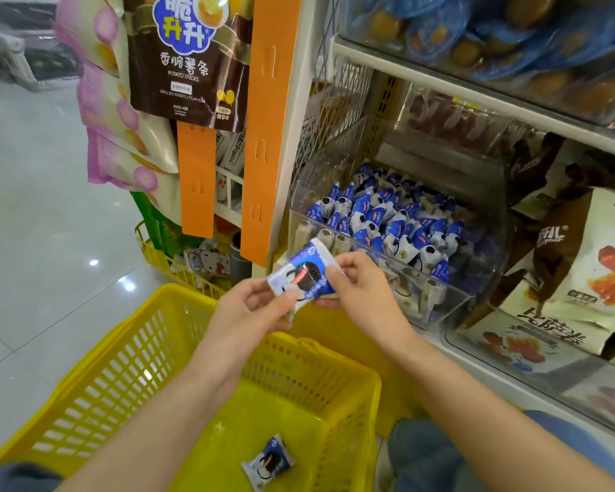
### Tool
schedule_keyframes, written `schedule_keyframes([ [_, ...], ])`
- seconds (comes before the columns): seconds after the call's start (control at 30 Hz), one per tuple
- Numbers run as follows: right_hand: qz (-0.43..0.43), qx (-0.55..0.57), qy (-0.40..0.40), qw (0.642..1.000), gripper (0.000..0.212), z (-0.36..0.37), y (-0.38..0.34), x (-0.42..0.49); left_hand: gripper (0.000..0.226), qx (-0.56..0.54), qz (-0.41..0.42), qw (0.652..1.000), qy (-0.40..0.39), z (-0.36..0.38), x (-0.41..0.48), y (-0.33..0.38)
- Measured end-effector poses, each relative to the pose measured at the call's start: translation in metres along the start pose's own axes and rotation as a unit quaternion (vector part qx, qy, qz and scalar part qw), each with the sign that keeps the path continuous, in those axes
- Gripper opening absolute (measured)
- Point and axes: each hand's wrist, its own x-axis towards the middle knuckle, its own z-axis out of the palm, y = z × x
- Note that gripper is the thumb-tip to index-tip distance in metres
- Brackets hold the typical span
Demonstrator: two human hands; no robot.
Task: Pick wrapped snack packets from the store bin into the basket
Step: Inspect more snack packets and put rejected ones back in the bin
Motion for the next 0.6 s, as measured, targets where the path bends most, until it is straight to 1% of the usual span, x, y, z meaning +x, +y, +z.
schedule_keyframes([
  [0.03,0.031,0.017,-0.03,0.999,0.006,-0.001,-0.002,0.001,0.018,-0.005,0.012,1.0,0.022,-0.002,0.001,0.0],
  [0.07,0.053,0.005,-0.065,0.996,0.016,-0.002,-0.003,0.0,0.014,-0.007,0.021,0.999,0.041,-0.005,0.002,0.001],
  [0.1,0.066,-0.02,-0.102,0.992,0.025,-0.003,-0.003,0.0,0.011,-0.005,0.031,0.998,0.056,-0.008,0.004,0.002],
  [0.17,0.065,-0.076,-0.151,0.983,0.033,-0.002,-0.002,-0.004,0.009,0.018,0.043,0.997,0.062,-0.014,0.006,0.004],
  [0.23,0.048,-0.123,-0.159,0.978,0.032,-0.002,-0.001,-0.005,0.01,0.049,0.046,0.997,0.045,-0.018,0.006,0.006],
  [0.3,0.034,-0.148,-0.161,0.975,0.026,-0.003,-0.002,-0.007,0.01,0.073,0.045,0.996,0.041,-0.02,0.006,0.006],
  [0.37,0.022,-0.124,-0.162,0.979,0.015,-0.003,-0.002,-0.007,0.006,0.061,0.048,0.996,0.045,-0.021,0.006,0.007],
  [0.4,0.017,-0.105,-0.157,0.982,0.012,-0.002,-0.002,-0.008,0.003,0.035,0.044,0.998,0.04,-0.021,0.004,0.009],
  [0.5,0.008,-0.064,-0.144,0.987,0.01,-0.002,0.0,-0.007,0.012,-0.045,0.028,0.999,0.001,-0.02,0.001,0.015],
  [0.53,0.011,-0.052,-0.149,0.987,0.01,-0.002,0.001,-0.006,0.012,-0.054,0.023,0.998,-0.001,-0.02,0.0,0.016],
  [0.6,0.018,-0.055,-0.161,0.985,0.01,-0.001,0.005,-0.006,0.01,-0.035,0.019,0.999,0.019,-0.021,0.0,0.015],
])
